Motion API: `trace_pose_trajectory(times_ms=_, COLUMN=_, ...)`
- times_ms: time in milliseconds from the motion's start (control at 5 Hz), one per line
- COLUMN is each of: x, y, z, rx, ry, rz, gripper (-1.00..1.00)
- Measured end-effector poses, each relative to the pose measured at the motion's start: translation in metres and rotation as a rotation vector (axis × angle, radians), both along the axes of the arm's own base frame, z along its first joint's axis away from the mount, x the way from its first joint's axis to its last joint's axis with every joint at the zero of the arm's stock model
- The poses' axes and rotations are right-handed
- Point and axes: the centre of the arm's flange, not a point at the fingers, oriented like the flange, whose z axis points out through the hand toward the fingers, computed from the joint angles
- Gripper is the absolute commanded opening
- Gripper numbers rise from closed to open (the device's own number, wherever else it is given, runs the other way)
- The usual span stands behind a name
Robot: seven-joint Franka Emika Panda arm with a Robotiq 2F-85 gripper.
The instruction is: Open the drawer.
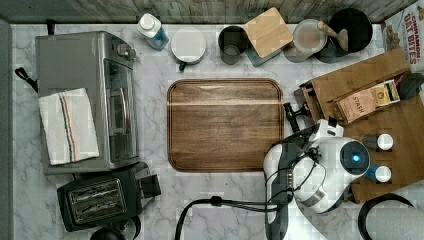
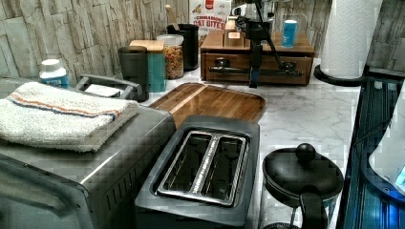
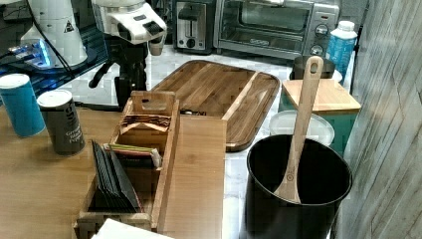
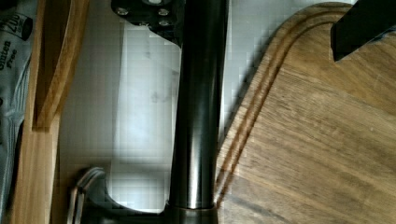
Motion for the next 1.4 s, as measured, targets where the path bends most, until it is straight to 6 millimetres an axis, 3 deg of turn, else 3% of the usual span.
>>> trace_pose_trajectory(times_ms=200, x=-0.005, y=0.012, z=0.002, rx=-0.005, ry=-0.012, rz=-0.033, gripper=1.00)
trace_pose_trajectory(times_ms=400, x=-0.017, y=0.038, z=0.005, rx=-0.009, ry=-0.009, rz=-0.003, gripper=1.00)
trace_pose_trajectory(times_ms=800, x=-0.040, y=0.108, z=0.007, rx=0.016, ry=0.010, rz=0.006, gripper=1.00)
trace_pose_trajectory(times_ms=1000, x=-0.045, y=0.134, z=0.006, rx=0.023, ry=0.021, rz=0.061, gripper=1.00)
trace_pose_trajectory(times_ms=1200, x=-0.045, y=0.151, z=0.005, rx=0.034, ry=0.050, rz=0.102, gripper=1.00)
trace_pose_trajectory(times_ms=1400, x=-0.047, y=0.158, z=0.007, rx=0.038, ry=0.078, rz=0.037, gripper=1.00)
